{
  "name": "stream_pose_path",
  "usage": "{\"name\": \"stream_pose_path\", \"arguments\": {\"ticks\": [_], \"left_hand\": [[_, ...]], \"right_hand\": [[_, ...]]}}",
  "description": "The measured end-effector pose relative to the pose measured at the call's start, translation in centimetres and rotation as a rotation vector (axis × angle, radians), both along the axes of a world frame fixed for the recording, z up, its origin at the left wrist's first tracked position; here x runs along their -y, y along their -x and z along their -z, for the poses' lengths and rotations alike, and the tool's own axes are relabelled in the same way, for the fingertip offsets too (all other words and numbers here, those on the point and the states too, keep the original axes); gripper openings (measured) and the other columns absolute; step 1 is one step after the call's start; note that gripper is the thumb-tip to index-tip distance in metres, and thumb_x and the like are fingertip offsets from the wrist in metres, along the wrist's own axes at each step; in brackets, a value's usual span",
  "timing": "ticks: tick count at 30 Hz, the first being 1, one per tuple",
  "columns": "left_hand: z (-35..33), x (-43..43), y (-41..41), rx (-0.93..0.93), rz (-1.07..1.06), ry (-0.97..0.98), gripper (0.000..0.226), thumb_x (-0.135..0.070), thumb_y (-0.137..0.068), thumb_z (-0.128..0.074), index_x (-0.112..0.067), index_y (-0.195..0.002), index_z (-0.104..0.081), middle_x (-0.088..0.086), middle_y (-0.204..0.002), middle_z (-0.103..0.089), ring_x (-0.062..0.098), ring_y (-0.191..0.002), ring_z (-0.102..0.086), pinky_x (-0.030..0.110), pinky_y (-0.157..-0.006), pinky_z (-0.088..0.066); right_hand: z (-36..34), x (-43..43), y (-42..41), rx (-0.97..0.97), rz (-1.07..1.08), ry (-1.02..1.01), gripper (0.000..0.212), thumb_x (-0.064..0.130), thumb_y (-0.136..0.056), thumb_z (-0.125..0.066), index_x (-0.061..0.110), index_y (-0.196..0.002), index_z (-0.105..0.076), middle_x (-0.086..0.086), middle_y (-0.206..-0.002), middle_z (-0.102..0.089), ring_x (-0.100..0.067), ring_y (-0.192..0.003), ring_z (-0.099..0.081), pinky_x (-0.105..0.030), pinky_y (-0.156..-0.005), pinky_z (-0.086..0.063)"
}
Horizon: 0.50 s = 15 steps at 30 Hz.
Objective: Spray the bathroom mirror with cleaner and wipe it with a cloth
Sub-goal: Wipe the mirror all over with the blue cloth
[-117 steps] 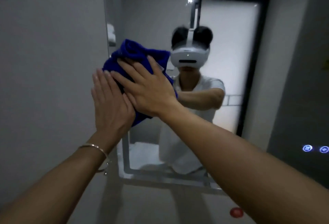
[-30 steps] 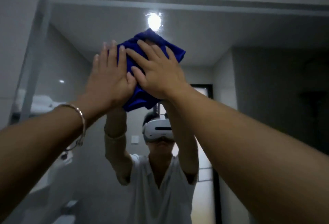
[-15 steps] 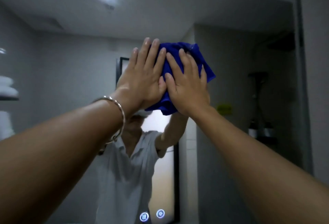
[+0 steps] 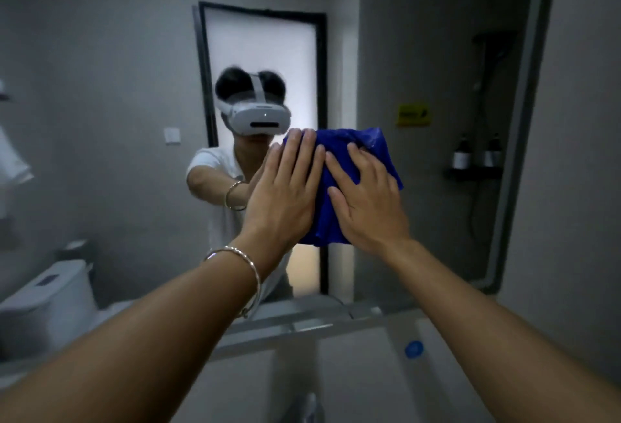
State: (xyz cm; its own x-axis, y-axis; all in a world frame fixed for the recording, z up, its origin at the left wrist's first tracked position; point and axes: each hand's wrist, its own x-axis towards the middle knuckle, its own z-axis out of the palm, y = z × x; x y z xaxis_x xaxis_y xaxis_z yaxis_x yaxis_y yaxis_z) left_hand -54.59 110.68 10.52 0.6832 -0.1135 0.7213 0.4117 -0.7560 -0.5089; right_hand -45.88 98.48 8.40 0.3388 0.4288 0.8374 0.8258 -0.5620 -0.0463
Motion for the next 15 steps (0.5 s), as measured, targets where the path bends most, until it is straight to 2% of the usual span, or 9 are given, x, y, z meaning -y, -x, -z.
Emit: {"name": "stream_pose_path", "arguments": {"ticks": [2, 4, 6, 8, 11, 13, 15], "left_hand": [[1.9, 0.7, 0.4, 0.005, 0.023, 0.009, 0.058, -0.023, -0.094, -0.019, 0.002, -0.146, -0.009, 0.027, -0.152, -0.013, 0.040, -0.141, -0.016, 0.049, -0.115, -0.019], [3.2, 1.1, 0.9, -0.007, 0.017, 0.028, 0.053, -0.019, -0.090, -0.036, 0.000, -0.140, -0.034, 0.024, -0.145, -0.036, 0.036, -0.132, -0.038, 0.046, -0.107, -0.035], [4.2, 1.3, 1.2, -0.020, 0.013, 0.029, 0.047, -0.017, -0.086, -0.046, -0.003, -0.131, -0.048, 0.021, -0.135, -0.049, 0.034, -0.120, -0.051, 0.044, -0.096, -0.045], [4.7, 1.4, 1.3, -0.015, 0.017, 0.008, 0.040, -0.013, -0.088, -0.040, -0.003, -0.124, -0.055, 0.021, -0.128, -0.055, 0.033, -0.110, -0.058, 0.041, -0.084, -0.050], [4.8, 1.7, 1.9, -0.029, 0.026, -0.019, 0.040, -0.010, -0.084, -0.033, -0.007, -0.107, -0.065, 0.017, -0.109, -0.064, 0.030, -0.087, -0.062, 0.036, -0.067, -0.049], [5.6, 1.9, 2.4, -0.058, 0.023, -0.037, 0.026, -0.010, -0.080, -0.040, -0.012, -0.091, -0.065, 0.014, -0.098, -0.065, 0.028, -0.077, -0.062, 0.034, -0.059, -0.045], [6.6, 2.1, 2.5, -0.105, 0.004, 0.035, 0.009, -0.010, -0.073, -0.056, -0.015, -0.081, -0.058, 0.011, -0.087, -0.064, 0.026, -0.072, -0.061, 0.033, -0.055, -0.042]], "right_hand": [[1.7, 1.2, 0.0, 0.004, -0.020, 0.031, 0.048, 0.034, -0.097, -0.037, 0.027, -0.144, -0.037, -0.011, -0.147, -0.037, -0.027, -0.131, -0.033, -0.050, -0.101, -0.037], [2.4, 2.1, 0.1, -0.018, -0.072, 0.059, 0.044, 0.021, -0.095, -0.049, 0.023, -0.139, -0.047, -0.012, -0.140, -0.044, -0.029, -0.125, -0.040, -0.048, -0.092, -0.046], [2.5, 2.6, 0.3, -0.043, -0.104, 0.085, 0.040, 0.016, -0.094, -0.051, 0.021, -0.134, -0.052, -0.011, -0.133, -0.047, -0.028, -0.118, -0.045, -0.048, -0.085, -0.051], [2.3, 2.8, 0.8, -0.038, -0.106, 0.080, 0.038, 0.014, -0.093, -0.051, 0.021, -0.130, -0.052, -0.007, -0.126, -0.052, -0.026, -0.110, -0.050, -0.047, -0.078, -0.053], [2.1, 2.8, 1.2, -0.179, -0.085, -0.006, 0.046, 0.016, -0.092, -0.054, 0.022, -0.134, -0.036, -0.003, -0.117, -0.056, -0.024, -0.096, -0.058, -0.039, -0.072, -0.051], [2.2, 2.7, 1.3, -0.292, 0.013, 0.022, 0.048, 0.022, -0.092, -0.057, 0.024, -0.133, -0.032, -0.003, -0.115, -0.058, -0.026, -0.092, -0.061, -0.038, -0.072, -0.049], [2.8, 2.2, 1.6, -0.267, 0.134, 0.128, 0.039, 0.025, -0.092, -0.055, 0.021, -0.127, -0.039, -0.004, -0.116, -0.058, -0.027, -0.094, -0.061, -0.037, -0.072, -0.045]]}}
